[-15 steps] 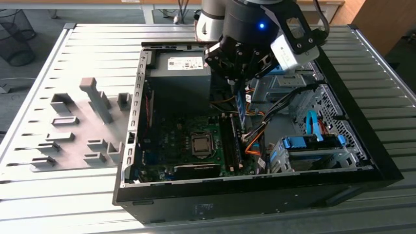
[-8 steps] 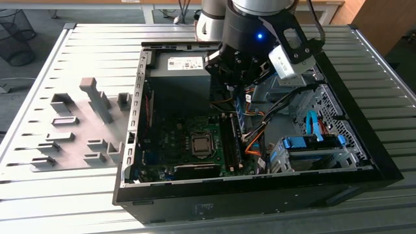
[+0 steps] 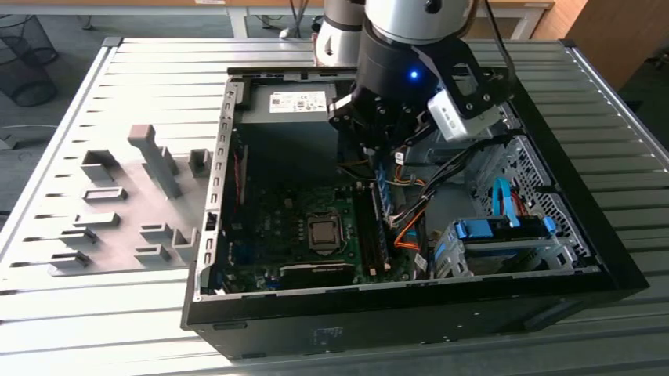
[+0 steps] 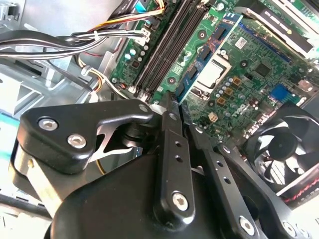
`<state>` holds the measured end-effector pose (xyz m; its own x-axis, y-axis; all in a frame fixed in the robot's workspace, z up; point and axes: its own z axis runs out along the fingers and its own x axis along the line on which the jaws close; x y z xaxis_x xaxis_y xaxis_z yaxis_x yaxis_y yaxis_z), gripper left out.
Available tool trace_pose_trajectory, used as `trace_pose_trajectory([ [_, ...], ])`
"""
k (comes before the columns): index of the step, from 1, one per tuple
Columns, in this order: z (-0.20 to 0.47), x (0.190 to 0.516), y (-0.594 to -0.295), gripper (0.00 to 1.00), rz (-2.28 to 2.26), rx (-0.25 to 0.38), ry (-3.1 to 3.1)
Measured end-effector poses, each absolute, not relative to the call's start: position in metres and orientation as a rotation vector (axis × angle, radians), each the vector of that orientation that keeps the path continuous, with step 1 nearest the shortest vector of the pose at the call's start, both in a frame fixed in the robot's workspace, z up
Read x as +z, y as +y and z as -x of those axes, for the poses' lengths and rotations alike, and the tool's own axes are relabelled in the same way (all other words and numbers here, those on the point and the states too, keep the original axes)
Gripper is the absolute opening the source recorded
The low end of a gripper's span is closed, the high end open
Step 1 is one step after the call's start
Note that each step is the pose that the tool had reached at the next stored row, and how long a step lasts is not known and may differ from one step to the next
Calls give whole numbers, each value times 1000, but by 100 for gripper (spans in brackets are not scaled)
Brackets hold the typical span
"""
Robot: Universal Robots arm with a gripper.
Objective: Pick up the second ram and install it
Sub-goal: 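Insert the second ram into the second slot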
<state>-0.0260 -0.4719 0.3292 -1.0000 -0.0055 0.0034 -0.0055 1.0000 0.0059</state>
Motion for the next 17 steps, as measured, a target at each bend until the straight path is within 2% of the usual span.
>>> trace_pose_trajectory([
  [17,16,298,-472,14,-33,-9,-3138],
])
